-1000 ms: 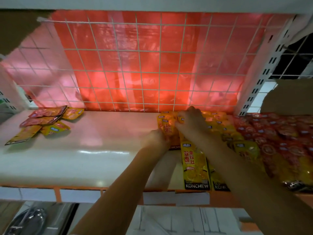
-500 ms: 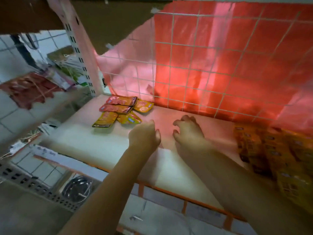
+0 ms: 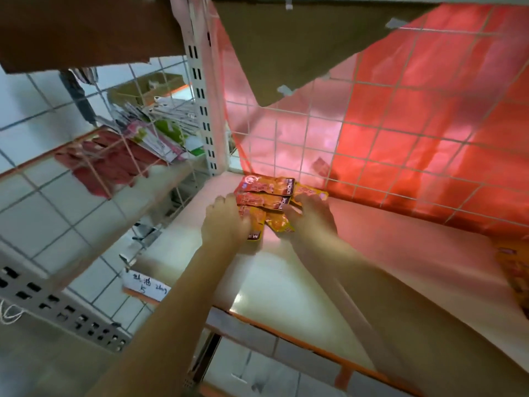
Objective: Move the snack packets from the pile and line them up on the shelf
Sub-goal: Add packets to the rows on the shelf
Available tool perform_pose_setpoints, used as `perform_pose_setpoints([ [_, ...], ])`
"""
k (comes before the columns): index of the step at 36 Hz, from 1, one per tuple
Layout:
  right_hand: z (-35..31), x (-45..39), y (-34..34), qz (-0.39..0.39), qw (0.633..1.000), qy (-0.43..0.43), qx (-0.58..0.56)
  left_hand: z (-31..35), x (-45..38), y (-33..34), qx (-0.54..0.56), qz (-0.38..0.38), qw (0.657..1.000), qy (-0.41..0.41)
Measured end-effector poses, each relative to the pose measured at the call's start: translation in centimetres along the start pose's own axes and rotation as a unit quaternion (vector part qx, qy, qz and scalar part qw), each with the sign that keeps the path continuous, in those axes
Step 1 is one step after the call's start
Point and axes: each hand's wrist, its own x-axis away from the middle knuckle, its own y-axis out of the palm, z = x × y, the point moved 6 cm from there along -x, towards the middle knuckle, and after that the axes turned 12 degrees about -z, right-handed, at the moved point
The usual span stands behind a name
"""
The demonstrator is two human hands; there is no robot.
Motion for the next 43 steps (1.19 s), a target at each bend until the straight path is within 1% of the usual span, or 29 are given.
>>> perform_pose_setpoints([
  [3,0.0,-1.1,0.9,-0.037,0.998,0.022,-0.038,-0.9,-1.6,0.8,0.032,-0.065,0.997,-0.035],
  [7,-0.4,-1.3,0.9,-0.088,0.991,0.035,-0.094,-0.8,-2.2,1.4,0.113,-0.113,0.987,-0.025],
  [10,-0.2,-0.9,0.7,-0.123,0.987,0.054,-0.084,-0.8,-1.8,1.9,0.145,-0.131,0.980,-0.022],
  [12,0.1,-0.4,0.6,-0.126,0.987,0.062,-0.078,-0.9,-1.3,2.2,0.157,-0.145,0.977,-0.024],
  [14,0.4,0.1,0.5,-0.119,0.988,0.057,-0.083,-0.9,-0.9,2.4,0.170,-0.161,0.972,-0.017],
  [17,1.1,0.9,0.5,-0.101,0.990,0.042,-0.093,-0.8,-0.4,2.7,0.217,-0.185,0.958,0.012],
  [19,1.6,1.6,0.5,-0.091,0.983,0.033,-0.156,-0.6,0.1,2.9,0.264,-0.205,0.942,0.037],
  [22,2.4,2.6,0.5,-0.071,0.962,0.009,-0.263,-0.5,0.8,2.8,0.371,-0.211,0.903,0.048],
  [25,2.2,3.6,0.7,-0.073,0.916,-0.020,-0.394,-0.3,1.3,2.9,0.482,-0.201,0.852,0.042],
  [26,2.3,3.6,0.7,-0.067,0.907,-0.028,-0.416,-0.2,1.3,2.9,0.515,-0.196,0.834,0.042],
  [27,2.2,3.7,0.5,-0.056,0.905,-0.037,-0.420,0.0,1.4,2.8,0.537,-0.189,0.821,0.042],
  [28,2.2,3.7,0.3,-0.041,0.903,-0.047,-0.425,0.2,1.4,2.7,0.546,-0.181,0.817,0.045],
  [32,2.6,4.1,-1.3,0.020,0.882,-0.089,-0.463,0.9,1.3,2.1,0.545,-0.159,0.821,0.060],
  [34,2.9,4.4,-2.3,0.029,0.882,-0.122,-0.455,1.3,1.1,1.9,0.545,-0.147,0.823,0.064],
  [35,2.9,4.6,-2.8,0.029,0.888,-0.140,-0.438,1.5,1.1,1.7,0.541,-0.138,0.827,0.064],
  [37,2.9,5.1,-3.8,0.042,0.920,-0.174,-0.349,2.2,1.4,1.7,0.532,-0.137,0.832,0.077],
  [39,2.8,5.3,-4.1,0.058,0.958,-0.188,-0.208,3.6,2.1,2.1,0.527,-0.176,0.824,0.109],
  [40,2.9,5.4,-4.3,0.067,0.969,-0.193,-0.141,4.5,2.5,2.5,0.523,-0.206,0.817,0.128],
  [42,3.0,5.8,-4.4,0.087,0.972,-0.213,-0.045,6.4,3.5,3.2,0.508,-0.259,0.807,0.153],
  [43,3.3,5.9,-4.7,0.097,0.972,-0.214,-0.014,7.1,3.8,3.5,0.502,-0.269,0.806,0.158],
])
